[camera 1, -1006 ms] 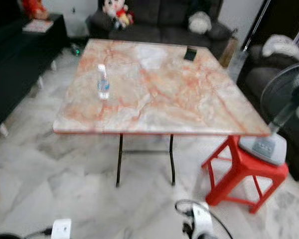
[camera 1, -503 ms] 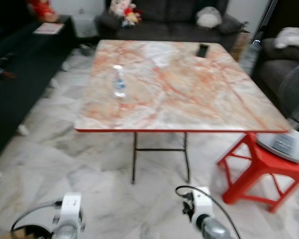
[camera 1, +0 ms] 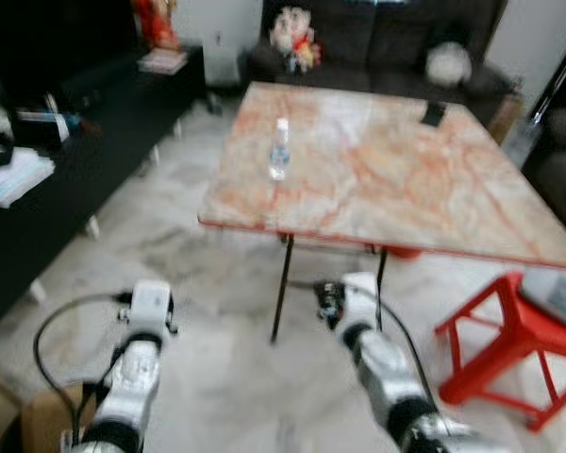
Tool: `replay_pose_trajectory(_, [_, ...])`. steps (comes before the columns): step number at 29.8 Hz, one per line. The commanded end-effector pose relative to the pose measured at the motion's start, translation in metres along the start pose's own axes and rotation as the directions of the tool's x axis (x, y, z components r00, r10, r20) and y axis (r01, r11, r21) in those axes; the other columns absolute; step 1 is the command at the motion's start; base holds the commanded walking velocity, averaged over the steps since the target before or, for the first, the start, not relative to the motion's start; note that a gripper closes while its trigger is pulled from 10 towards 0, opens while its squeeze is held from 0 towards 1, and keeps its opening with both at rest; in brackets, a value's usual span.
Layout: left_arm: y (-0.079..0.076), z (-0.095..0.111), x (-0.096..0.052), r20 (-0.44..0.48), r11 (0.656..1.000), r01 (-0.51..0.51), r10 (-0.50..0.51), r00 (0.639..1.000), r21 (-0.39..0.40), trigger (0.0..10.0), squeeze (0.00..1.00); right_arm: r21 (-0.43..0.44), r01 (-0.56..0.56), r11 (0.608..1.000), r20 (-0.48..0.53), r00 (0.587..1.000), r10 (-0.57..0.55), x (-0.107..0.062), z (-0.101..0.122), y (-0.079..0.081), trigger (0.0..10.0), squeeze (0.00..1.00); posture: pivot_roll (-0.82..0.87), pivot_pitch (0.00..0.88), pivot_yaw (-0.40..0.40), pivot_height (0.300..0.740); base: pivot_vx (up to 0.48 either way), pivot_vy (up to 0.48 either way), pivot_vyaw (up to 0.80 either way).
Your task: Picking trash to rubbish bin
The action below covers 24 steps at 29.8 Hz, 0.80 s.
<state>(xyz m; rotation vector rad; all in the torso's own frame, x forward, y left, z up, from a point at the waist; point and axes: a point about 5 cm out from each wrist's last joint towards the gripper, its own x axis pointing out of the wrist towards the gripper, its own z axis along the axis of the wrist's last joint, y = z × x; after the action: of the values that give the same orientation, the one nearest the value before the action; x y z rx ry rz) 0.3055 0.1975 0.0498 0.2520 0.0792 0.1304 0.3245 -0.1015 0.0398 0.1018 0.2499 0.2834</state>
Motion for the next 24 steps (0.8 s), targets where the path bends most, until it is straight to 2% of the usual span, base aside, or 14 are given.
replay_pose_trajectory(1, [-0.0061,0.0095,0.0041,0.03,1.0,0.014,-0.014,0.999,-0.001,10.0,0.0,0.013,0.028,1.0,0.013,1.0,-0.028,-0.0021,0.0009,-0.0083,10.0,0.0,0.02,0.0,-0.05,0.74,0.0,0.0,0.0])
replay_pose_trajectory(4, [-0.0081,0.0116,0.0049,0.037,1.0,0.009,-0.01,0.999,0.023,10.0,0.0,0.028,0.025,0.999,0.022,0.999,-0.026,-0.0015,0.0019,-0.007,10.0,0.0,0.02,0.0,-0.047,0.74,0.0,-0.394,0.0])
replay_pose_trajectory(8, [-0.0108,0.0127,0.0035,0.036,1.0,0.009,-0.009,0.999,-0.011,10.0,0.0,0.03,0.026,0.999,0.023,0.999,-0.027,-0.0023,0.0011,-0.0082,10.0,0.0,0.01,0.0,-0.047,0.74,0.0,-0.425,0.0])
replay_pose_trajectory(15, [-0.007,0.0136,0.0031,0.037,0.999,-0.013,0.015,0.999,-0.047,10.0,0.0,0.022,0.007,1.0,0.024,1.0,-0.007,-0.0033,0.001,-0.0102,10.0,0.0,0.01,0.0,-0.048,0.74,0.0,0.0,0.0])
replay_pose_trajectory(19, [-0.0053,0.015,0.0039,0.041,0.999,-0.023,0.024,0.999,-0.036,10.0,0.0,0.009,0.019,1.0,0.026,0.999,-0.02,-0.0039,0.0027,-0.0158,10.0,0.0,0.01,0.0,-0.053,0.74,0.0,0.0,0.0])
replay_pose_trajectory(24, [-0.0037,0.0154,0.0042,0.039,0.998,-0.039,0.041,0.998,-0.055,10.0,0.0,0.018,0.026,1.0,0.026,0.999,-0.026,-0.0047,0.0012,-0.0159,10.0,0.0,0.01,0.0,-0.054,0.74,0.0,-0.271,0.0])
